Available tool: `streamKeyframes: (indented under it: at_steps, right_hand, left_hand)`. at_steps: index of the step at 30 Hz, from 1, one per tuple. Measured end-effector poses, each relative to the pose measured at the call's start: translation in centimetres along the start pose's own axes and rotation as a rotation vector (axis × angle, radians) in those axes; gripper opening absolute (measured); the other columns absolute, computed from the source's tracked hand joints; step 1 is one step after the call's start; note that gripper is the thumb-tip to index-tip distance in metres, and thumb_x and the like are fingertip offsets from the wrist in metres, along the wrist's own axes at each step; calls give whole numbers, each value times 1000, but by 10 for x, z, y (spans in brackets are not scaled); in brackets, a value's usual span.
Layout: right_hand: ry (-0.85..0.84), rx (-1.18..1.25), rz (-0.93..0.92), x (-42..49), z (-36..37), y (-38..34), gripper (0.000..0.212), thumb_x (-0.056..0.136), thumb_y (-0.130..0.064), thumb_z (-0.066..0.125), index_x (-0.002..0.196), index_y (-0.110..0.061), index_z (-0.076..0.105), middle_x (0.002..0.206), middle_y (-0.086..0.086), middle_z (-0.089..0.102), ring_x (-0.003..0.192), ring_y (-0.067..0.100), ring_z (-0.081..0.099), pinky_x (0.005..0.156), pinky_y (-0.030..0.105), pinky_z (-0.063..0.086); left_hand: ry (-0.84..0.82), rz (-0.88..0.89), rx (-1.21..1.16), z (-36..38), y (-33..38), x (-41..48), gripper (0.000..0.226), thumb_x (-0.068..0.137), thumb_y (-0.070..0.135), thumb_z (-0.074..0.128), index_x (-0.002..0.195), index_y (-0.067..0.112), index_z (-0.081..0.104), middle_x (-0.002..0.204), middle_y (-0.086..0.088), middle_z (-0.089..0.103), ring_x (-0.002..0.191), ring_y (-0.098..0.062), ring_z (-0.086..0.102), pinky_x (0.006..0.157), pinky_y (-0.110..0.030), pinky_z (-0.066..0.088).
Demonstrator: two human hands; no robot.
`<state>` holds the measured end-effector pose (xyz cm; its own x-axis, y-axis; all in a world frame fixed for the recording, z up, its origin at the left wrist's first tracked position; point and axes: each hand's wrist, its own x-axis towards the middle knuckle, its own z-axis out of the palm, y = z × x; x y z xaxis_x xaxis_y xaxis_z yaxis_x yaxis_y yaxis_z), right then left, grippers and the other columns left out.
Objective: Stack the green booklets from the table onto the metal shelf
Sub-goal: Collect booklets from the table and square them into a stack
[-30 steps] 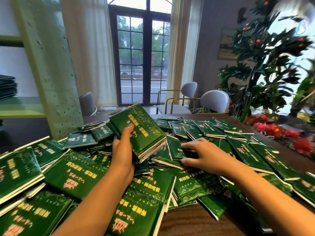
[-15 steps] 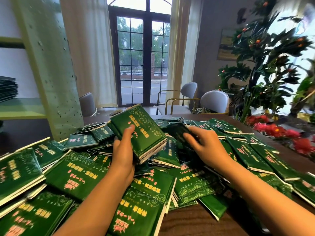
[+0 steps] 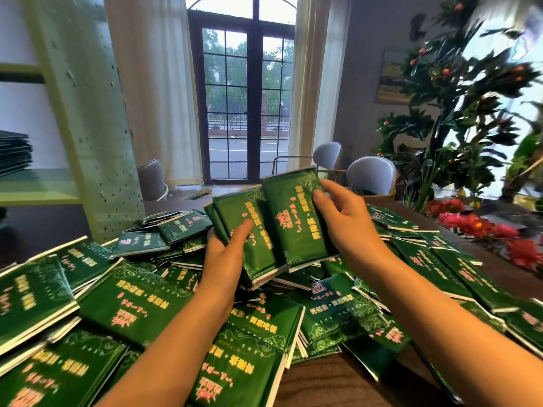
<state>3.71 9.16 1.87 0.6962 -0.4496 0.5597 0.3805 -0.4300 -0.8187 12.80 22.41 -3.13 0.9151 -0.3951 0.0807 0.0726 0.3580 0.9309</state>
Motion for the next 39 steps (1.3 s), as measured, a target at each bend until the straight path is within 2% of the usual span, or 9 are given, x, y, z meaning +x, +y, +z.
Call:
streamKeyframes:
  at_steps: [5, 12, 16, 21, 25, 29, 31, 34, 39]
  right_hand:
    - [8, -93, -10, 0, 24, 5, 22, 99, -8, 43, 109, -17, 60, 90, 6, 71, 79, 13, 68, 68, 27, 56]
    - [46, -205, -42, -3, 46, 13, 25, 97, -12, 48, 110, -27, 63, 100, 6, 65, 89, 18, 62, 83, 41, 52]
    - [59, -224, -12, -1, 52, 15, 26, 96, -14, 50, 118, -22, 61, 103, -3, 52, 97, 7, 52, 82, 17, 42]
    - [-43, -162, -16, 0, 53, 12, 35, 98, -13, 46, 133, -15, 51, 115, -20, 53, 101, -18, 48, 86, -1, 34]
    - [-206, -57, 81, -2, 45, 11, 41, 102, -16, 35, 143, -22, 38, 118, -20, 52, 99, -14, 52, 83, 3, 41]
    - [-60, -51, 196, 3, 23, 14, 38, 103, -24, 32, 139, -19, 43, 122, 1, 57, 107, 16, 59, 95, 32, 46]
    - [-59, -270, 212, 5, 9, 20, 37, 102, -24, 34, 134, -12, 47, 107, 4, 62, 92, 16, 61, 82, 31, 46]
    - [-246, -787, 261, 4, -8, 31, 47, 99, -39, 38, 138, -12, 43, 124, 12, 60, 104, 21, 57, 83, 26, 40]
    - [-441, -971, 435, -6, -1, 46, 82, 89, -62, 43, 150, -15, 15, 139, 13, 49, 116, 26, 53, 96, 35, 44]
  left_hand:
    - [-18, -18, 27, 3, 5, -6, 110, 61, 73, 70, 149, 24, 25, 140, -1, 51, 126, -24, 52, 107, -49, 40]
    - [-40, -29, -36, 0, 4, -3, 102, 56, 71, 74, 137, 18, 40, 121, -4, 65, 108, -24, 64, 97, -48, 49]
    - [-84, 3, -51, 0, 5, -2, 76, 47, 56, 69, 113, 23, 51, 107, -7, 70, 95, -24, 69, 84, -41, 55]
    - [-148, 17, -72, -1, 6, -2, 77, 58, 36, 85, 123, 16, 51, 103, -7, 71, 85, -19, 71, 72, -34, 57]
    - [-133, 12, -90, -2, 3, -1, 67, 65, 23, 80, 126, 16, 52, 110, -11, 70, 94, -27, 70, 80, -40, 56]
    - [-42, 30, -184, -5, 9, 2, 59, 72, 25, 69, 128, 14, 53, 115, -11, 68, 96, -26, 69, 82, -41, 57]
    - [4, 62, -224, -7, 14, 5, 47, 84, 20, 63, 129, 14, 52, 114, -9, 68, 92, -24, 68, 79, -38, 58]
    - [57, 104, -247, -10, 19, 8, 38, 90, 18, 58, 127, 16, 52, 104, -5, 69, 86, -20, 67, 79, -37, 56]
    - [99, 113, -246, -12, 19, 9, 31, 91, 19, 59, 121, 22, 51, 107, -5, 68, 89, -20, 67, 79, -35, 56]
